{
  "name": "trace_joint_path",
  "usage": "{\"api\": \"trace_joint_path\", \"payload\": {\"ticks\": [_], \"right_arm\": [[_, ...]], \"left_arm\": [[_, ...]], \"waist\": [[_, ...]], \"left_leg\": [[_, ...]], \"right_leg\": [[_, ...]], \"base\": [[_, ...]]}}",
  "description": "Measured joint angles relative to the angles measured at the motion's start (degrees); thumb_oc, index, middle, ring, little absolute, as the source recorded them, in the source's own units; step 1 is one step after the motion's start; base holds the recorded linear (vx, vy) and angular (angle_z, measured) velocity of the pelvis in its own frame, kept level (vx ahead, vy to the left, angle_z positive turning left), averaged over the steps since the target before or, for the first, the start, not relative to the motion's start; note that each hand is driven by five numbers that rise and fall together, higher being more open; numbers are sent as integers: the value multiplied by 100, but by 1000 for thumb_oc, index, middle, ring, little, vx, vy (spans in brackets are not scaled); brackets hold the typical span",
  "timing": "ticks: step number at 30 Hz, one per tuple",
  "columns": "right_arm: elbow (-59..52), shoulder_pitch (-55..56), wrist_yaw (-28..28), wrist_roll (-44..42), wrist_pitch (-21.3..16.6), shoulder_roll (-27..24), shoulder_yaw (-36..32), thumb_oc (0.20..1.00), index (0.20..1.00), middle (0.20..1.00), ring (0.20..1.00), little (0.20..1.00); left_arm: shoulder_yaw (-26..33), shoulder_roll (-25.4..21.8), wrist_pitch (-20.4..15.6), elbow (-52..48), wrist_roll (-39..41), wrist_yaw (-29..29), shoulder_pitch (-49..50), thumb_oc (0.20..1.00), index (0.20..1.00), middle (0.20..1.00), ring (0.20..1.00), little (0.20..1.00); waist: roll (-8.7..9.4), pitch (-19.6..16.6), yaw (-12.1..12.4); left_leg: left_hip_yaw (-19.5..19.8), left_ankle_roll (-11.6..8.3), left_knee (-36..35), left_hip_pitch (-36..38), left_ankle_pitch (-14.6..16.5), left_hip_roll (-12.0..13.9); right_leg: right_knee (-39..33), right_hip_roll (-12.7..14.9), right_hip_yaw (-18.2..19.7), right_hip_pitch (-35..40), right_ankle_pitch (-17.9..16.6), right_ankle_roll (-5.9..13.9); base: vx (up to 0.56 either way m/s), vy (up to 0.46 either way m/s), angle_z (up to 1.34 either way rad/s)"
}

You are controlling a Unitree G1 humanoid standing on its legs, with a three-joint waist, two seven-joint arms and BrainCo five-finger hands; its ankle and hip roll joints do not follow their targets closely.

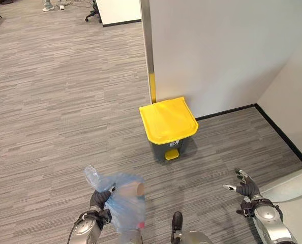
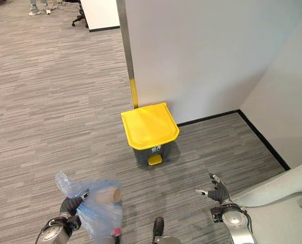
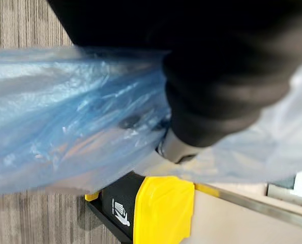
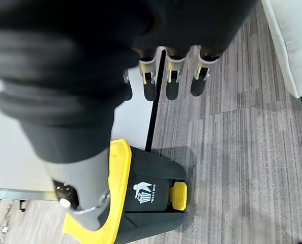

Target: Gather garbage on tea table into small bin, then transfer packed bag to large trash can.

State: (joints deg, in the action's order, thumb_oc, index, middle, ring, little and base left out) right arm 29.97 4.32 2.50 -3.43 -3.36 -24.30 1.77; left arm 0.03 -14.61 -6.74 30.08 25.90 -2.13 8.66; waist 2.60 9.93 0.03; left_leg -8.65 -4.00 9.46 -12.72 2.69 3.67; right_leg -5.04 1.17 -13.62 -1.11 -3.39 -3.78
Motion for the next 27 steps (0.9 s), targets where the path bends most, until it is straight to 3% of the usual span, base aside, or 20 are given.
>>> {"api": "trace_joint_path", "payload": {"ticks": [3, 6, 7, 8, 10, 11, 13, 14, 16, 19, 21, 22, 27], "right_arm": [[37, 71, -1, -2, 10, 11, 20, 1000, 1000, 1000, 1000, 1000], [82, 102, -8, 3, 23, 31, 38, 1000, 1000, 1000, 1000, 1000], [74, 132, -6, 3, 11, -21, 38, 1000, 1000, 1000, 1000, 1000], [83, 155, -3, 4, 13, -59, 10, 1000, 1000, 1000, 1000, 1000], [100, 151, -13, 7, 42, 3, 23, 1000, 1000, 1000, 1000, 1000], [91, 148, -15, 10, 44, 29, 24, 1000, 1000, 1000, 1000, 1000], [71, 133, -17, 12, 44, 45, 26, 1000, 1000, 1000, 1000, 1000], [42, 90, -17, 13, 44, 82, 27, 1000, 1000, 1000, 1000, 1000], [-53, -3, -16, 13, 41, 108, 27, 1000, 1000, 1000, 1000, 1000], [-119, -80, -14, 12, 23, 198, 50, 1000, 1000, 1000, 1000, 1000], [-89, -9, -13, 9, 28, 210, 72, 1000, 1000, 1000, 1000, 1000], [27, 101, -14, 9, 30, 220, 59, 1000, 1000, 1000, 1000, 1000], [110, 203, -12, 4, 46, 204, -67, 1000, 1000, 1000, 1000, 1000]], "left_arm": [[-2, -1, 6, 7, -1, 4, 1, 200, 200, 200, 200, 200], [3, 13, 49, -1, -8, 2, 259, 200, 200, 200, 200, 200], [0, 32, 64, -3, -8, 0, 346, 200, 200, 200, 200, 200], [1, 52, 68, -6, -8, 0, 389, 200, 200, 200, 200, 200], [9, 13, 95, 7, -8, 16, 309, 200, 200, 200, 200, 200], [6, -34, 123, 5, -9, 16, 227, 200, 200, 200, 200, 200], [8, -169, 121, -8, -9, 18, 117, 200, 200, 200, 200, 200], [20, -302, 115, -7, -8, 38, 13, 200, 200, 200, 200, 200], [19, -390, 116, -9, -7, 41, -38, 200, 200, 200, 200, 200], [29, -461, 106, -8, -6, 45, -37, 200, 200, 200, 200, 200], [27, -458, 106, 4, -7, 48, 15, 200, 200, 200, 200, 200], [23, -429, 106, 1, -7, 41, 83, 200, 200, 200, 200, 200], [63, -335, 109, -18, -8, 38, 320, 200, 200, 200, 200, 200]], "waist": [[-55, 26, 33], [-192, 25, 66], [-326, -32, 66], [-459, -72, 48], [-410, -51, 35], [-407, -24, 8], [-407, -15, 5], [-341, 17, 27], [-331, 56, 24], [-300, 146, 22], [-164, 175, 17], [-94, 155, 9], [-209, 63, 16]], "left_leg": [[-156, -36, -192, -221, -377, -9], [-142, 144, -745, 307, -544, -108], [-123, 182, -857, 455, -674, -103], [-87, 412, -930, 524, -919, -77], [-146, 590, -1102, 696, -884, -225], [-166, 748, -1178, 796, -878, -335], [-173, 842, -1200, 853, -811, -426], [-200, 915, -1218, 936, -753, -534], [-237, 911, -1302, 1014, -744, -613], [-210, 816, -1274, 1130, -581, -623], [-71, 807, -1257, 1210, -535, -744], [48, 784, -1258, 1305, -516, -772], [182, 536, -1266, 1388, -434, -465]], "right_leg": [[0, -113, -47, 154, 47, 87], [30, -197, 206, 497, 297, 276], [63, -261, 237, 540, 292, 332], [92, -318, 238, 547, 346, 382], [434, -134, 300, 445, 521, 536], [1137, 48, 315, 170, 801, 645], [2252, 294, 315, -351, 1247, 824], [2800, 558, 411, -712, 1377, 947], [2860, 762, 437, -1008, 1392, 965], [2502, 815, 571, -1272, 1296, 1003], [1979, 751, 975, -1255, 992, 1011], [1702, 729, 1025, -1066, 457, 980], [907, 412, 757, -558, -50, 796]], "base": [[204, 93, 0], [202, 118, -35], [149, 127, -38], [145, 141, -12], [106, 141, -8], [72, 131, -7], [81, 76, 8], [90, 28, 5], [59, -8, -3], [104, -85, 8], [117, -118, 42], [97, -119, 34], [98, -124, 10]]}}
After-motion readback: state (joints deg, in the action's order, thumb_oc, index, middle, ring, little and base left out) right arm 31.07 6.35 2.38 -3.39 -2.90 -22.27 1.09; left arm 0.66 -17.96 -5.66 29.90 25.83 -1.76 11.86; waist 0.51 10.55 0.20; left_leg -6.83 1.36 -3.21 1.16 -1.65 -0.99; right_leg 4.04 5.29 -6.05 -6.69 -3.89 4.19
